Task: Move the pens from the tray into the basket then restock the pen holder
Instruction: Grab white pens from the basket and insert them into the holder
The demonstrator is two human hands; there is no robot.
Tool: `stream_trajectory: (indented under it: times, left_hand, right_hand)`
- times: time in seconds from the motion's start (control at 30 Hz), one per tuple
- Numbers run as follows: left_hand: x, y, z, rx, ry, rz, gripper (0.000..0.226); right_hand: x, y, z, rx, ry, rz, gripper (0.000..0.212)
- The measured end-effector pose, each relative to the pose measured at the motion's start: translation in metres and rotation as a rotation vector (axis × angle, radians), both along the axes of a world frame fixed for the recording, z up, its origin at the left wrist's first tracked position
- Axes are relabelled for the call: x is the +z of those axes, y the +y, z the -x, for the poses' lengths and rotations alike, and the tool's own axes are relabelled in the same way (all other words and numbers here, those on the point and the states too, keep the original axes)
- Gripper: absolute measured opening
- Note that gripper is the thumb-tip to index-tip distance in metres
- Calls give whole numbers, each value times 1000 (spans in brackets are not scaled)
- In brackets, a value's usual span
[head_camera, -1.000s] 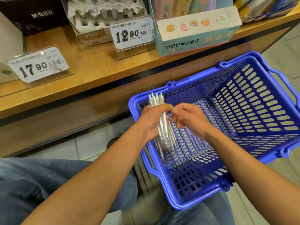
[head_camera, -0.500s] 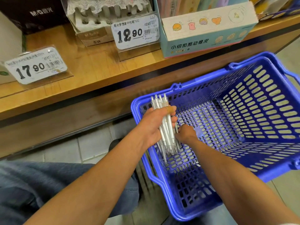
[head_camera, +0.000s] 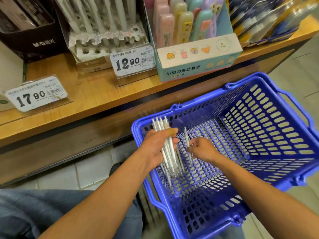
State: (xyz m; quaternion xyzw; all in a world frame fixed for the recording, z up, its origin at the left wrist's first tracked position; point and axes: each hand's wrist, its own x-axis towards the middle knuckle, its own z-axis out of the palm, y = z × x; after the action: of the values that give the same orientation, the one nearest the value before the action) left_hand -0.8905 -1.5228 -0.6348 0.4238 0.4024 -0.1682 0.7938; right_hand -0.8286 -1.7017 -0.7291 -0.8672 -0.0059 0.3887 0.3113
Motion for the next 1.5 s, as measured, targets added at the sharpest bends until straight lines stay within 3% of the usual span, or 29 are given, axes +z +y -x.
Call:
stream_trajectory:
  times: [0.1, 0.23, 0.37, 0.53, 0.6, 0.67, 0.8, 0.9, 1.0, 1.1, 1.3, 1.5]
  left_hand:
    - [0, -1, 1, 16, -4, -25, 13]
    - [1, -2, 2, -22, -48, -33, 37]
    - [7, 0, 5, 3, -101, 121, 39]
    - [5, 0, 6, 12, -38, -6, 36]
    - [3, -2, 4, 7, -23, -34, 32]
    - [1, -2, 3, 23, -14, -41, 32]
    - [-2, -2, 1, 41, -31, -11, 28]
    - [-3, -1, 1, 45, -49, 20, 19]
    - [-5, 1, 2, 41, -49, 26, 15]
    - [-6, 1, 2, 32, -50, 35, 13]
    - [-2, 2, 2, 25, -37, 50, 16]
    - [-2, 1, 0, 20, -3, 19, 33]
  right_hand:
    - [54, -2, 13, -138, 2, -323, 25]
    - [105, 10, 39, -232, 3, -600, 23]
    - [109, 33, 58, -183, -2, -626, 20]
    - [82, 28, 38, -109, 63, -674, 15]
    - [51, 22, 20, -198, 77, -581, 15]
    - [12, 18, 7, -225, 27, -311, 15]
    - [-52, 15, 6, 123, 79, 159, 25]
    - [-75, 17, 11, 275, 45, 318, 35]
    - [-87, 23, 17, 340, 22, 363, 34]
    - [-87, 28, 20, 396, 1, 407, 15]
    - [-81, 15, 15, 319, 32, 444, 43]
    - [0, 3, -6, 73, 37, 2, 34]
